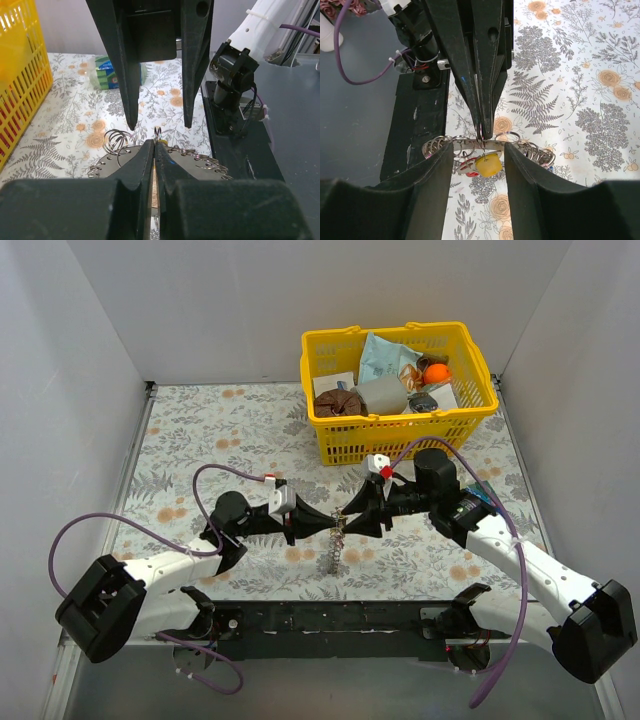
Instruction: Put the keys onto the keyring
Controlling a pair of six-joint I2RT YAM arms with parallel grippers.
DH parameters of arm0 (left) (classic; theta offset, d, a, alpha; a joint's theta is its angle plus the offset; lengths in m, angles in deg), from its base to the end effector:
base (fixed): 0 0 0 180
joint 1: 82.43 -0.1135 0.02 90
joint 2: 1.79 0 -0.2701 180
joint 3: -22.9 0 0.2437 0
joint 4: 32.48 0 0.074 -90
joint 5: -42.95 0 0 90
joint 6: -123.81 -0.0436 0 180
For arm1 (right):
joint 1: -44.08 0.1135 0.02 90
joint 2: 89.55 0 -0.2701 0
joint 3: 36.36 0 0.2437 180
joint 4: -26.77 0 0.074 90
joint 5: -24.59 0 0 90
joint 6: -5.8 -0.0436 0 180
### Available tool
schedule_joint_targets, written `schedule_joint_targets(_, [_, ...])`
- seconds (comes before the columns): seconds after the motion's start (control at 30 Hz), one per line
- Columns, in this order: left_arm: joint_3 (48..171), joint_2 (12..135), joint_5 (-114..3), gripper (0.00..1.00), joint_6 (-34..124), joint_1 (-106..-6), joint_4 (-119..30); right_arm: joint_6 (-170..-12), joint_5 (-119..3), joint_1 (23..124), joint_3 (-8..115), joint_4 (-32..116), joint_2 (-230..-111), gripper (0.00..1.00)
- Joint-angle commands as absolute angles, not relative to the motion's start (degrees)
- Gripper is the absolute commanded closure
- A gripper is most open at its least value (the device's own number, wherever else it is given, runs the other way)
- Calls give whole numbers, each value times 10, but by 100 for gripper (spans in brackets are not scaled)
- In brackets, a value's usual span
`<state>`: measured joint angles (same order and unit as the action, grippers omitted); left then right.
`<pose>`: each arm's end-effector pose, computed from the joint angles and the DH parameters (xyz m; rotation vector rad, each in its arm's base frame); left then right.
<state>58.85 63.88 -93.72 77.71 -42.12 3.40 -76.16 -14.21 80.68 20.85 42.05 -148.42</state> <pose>0.1501 -0.1689 0.2499 0.7204 1.6283 -1.7121 0.1571 0.1590 0.3081 -1.2776 1.4259 1.1674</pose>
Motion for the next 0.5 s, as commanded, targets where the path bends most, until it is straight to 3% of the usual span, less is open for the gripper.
schedule_joint_targets(0.0, [583,622,-938,100,799,-419,124,-764,-110,804,217,394,-1487,48])
schedule_joint_targets(0.47, [606,640,-964,100,805,-419,119,-805,-114,804,217,348,-1502,67])
